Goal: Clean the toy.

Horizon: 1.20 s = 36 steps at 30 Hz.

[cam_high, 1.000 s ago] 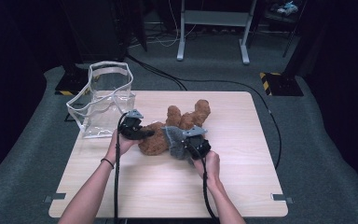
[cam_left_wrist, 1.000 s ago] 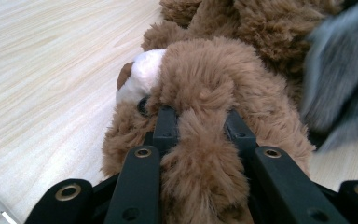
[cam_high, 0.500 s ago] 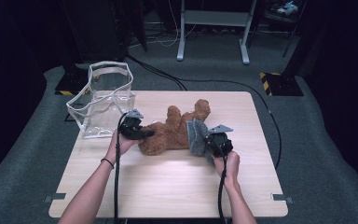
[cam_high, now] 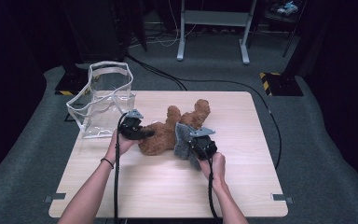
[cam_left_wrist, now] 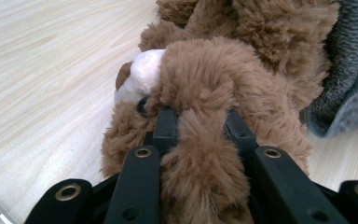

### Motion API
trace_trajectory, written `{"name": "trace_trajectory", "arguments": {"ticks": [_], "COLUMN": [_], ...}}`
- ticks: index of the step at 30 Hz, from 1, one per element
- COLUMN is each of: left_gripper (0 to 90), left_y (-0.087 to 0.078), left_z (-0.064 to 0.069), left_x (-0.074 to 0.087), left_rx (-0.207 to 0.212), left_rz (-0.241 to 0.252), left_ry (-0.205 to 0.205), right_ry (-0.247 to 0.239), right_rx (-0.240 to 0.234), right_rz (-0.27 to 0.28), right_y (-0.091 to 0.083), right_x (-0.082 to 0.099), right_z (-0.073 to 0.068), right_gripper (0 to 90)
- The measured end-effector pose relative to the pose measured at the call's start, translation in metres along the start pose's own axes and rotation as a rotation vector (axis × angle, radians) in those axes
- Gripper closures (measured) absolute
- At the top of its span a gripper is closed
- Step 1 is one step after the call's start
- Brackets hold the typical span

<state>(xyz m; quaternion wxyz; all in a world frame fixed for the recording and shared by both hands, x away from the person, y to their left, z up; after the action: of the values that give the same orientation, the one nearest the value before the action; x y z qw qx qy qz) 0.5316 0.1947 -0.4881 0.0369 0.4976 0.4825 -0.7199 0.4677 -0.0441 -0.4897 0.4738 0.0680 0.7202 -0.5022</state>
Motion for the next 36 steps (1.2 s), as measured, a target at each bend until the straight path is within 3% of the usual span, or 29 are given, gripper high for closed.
{"name": "trace_trajectory", "arguments": {"ticks": [7, 10, 14, 17, 21, 24, 31, 34, 36], "left_gripper": [72.0, 71.9, 71.8, 71.6, 71.5, 71.5, 71.5, 71.5, 71.6], "left_y": [0.0, 0.0, 0.0, 0.0, -0.001, -0.001, -0.001, 0.0, 0.0], "left_z": [0.0, 0.001, 0.001, 0.002, 0.001, 0.002, 0.002, 0.001, 0.002], "left_x": [0.0, 0.0, 0.001, 0.001, 0.001, 0.002, 0.002, 0.002, 0.002], "left_rx": [0.002, -0.001, -0.004, -0.003, -0.006, -0.004, -0.005, -0.004, -0.004], "left_rz": [0.003, 0.008, 0.014, 0.016, 0.018, 0.024, 0.03, 0.037, 0.037], "left_ry": [0.0, -0.001, 0.0, 0.003, 0.012, 0.01, 0.009, 0.01, 0.01], "right_ry": [0.095, 0.122, 0.079, 0.04, 0.001, 0.01, 0.093, 0.143, 0.181], "right_rx": [0.078, 0.087, 0.076, 0.037, 0.007, 0.013, 0.081, 0.09, 0.069], "right_rz": [-0.033, -0.025, 0.033, 0.066, 0.042, 0.0, -0.03, -0.054, -0.062], "right_y": [-0.006, -0.012, -0.024, -0.028, -0.017, 0.0, 0.002, 0.009, 0.016], "right_x": [0.01, 0.009, -0.01, -0.03, -0.05, -0.052, -0.038, -0.028, -0.021], "right_z": [0.044, 0.056, 0.051, 0.036, 0.02, 0.024, 0.057, 0.078, 0.088], "right_gripper": [79.9, 79.8, 79.7, 79.6, 79.5, 79.7, 79.8, 79.7, 79.6]}}
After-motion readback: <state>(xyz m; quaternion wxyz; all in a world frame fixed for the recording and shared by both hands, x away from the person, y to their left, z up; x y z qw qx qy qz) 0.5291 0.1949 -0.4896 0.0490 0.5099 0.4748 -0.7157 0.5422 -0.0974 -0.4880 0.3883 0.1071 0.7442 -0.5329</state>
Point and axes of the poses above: each handheld gripper's, and its own axes: y roughly forward along the jaws, x roughly out of its underside, z roughly to its right, the point moved 5 cm from there along y, roughly forward along the jaws, and after that the axes turned 9 degrees about -x, right-handed, at the moved point
